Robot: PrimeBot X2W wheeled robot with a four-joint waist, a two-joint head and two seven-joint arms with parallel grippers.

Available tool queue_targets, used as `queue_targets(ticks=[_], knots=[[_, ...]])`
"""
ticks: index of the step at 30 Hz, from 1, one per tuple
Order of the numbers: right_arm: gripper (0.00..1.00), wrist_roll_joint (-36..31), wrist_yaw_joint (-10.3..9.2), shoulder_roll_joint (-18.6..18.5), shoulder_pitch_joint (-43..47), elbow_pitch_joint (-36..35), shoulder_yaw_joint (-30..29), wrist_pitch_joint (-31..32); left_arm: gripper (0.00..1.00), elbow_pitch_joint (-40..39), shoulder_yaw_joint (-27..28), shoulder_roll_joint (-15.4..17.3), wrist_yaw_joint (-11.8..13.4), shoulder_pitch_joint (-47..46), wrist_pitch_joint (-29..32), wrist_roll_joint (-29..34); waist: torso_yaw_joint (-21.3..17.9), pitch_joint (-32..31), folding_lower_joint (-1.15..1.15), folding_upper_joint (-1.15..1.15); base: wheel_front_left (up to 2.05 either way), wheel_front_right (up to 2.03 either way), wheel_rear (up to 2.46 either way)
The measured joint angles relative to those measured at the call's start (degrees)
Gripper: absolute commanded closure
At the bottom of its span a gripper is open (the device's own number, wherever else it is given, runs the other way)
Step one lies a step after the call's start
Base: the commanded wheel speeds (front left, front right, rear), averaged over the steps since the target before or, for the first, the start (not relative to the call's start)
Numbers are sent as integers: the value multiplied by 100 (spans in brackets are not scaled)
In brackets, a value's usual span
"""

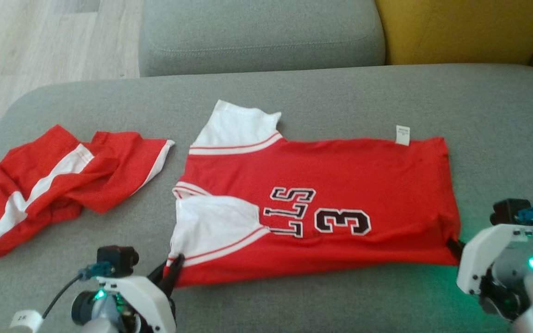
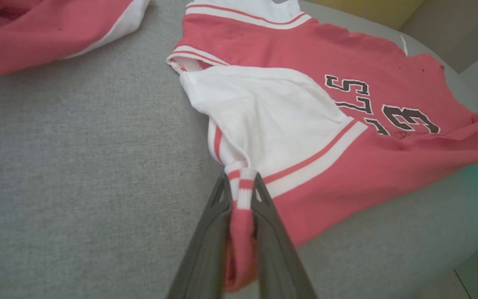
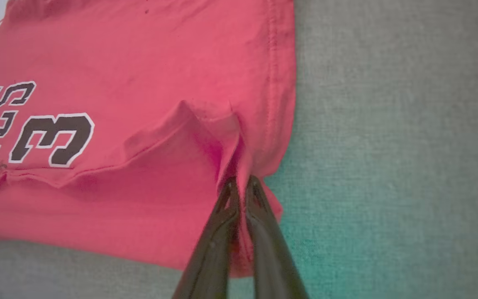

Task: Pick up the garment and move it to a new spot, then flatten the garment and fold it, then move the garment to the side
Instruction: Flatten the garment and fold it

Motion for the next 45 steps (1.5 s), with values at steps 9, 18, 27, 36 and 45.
queue_targets(ticks=[9, 18, 27, 36, 45], knots=[[89, 27, 0, -9, 452, -536, -365, 521, 100, -735, -63, 283, 59, 427, 591, -156, -27, -32, 0, 0, 0, 0, 0], [0, -76, 0, 436, 582, -1315, -933, -229, 0, -909, 130, 186, 542, 459, 45, -111, -47, 9, 0, 0, 0, 0, 0], [0, -29, 0, 839, 709, -1872, -737, -1896, 0, -1095, 905, -356, 756, 259, -1325, -191, -148, 147, 0, 0, 0, 0, 0], [0, -465, 0, 837, -77, -1820, -412, -2577, 0, -847, 808, -237, 469, -888, -1194, 386, -358, 702, 0, 0, 0, 0, 0], [0, -831, 0, 833, -1098, -1418, -152, -2591, 0, 248, 312, 183, -130, -3050, 227, 535, -620, 1400, 0, 0, 0, 0, 0]])
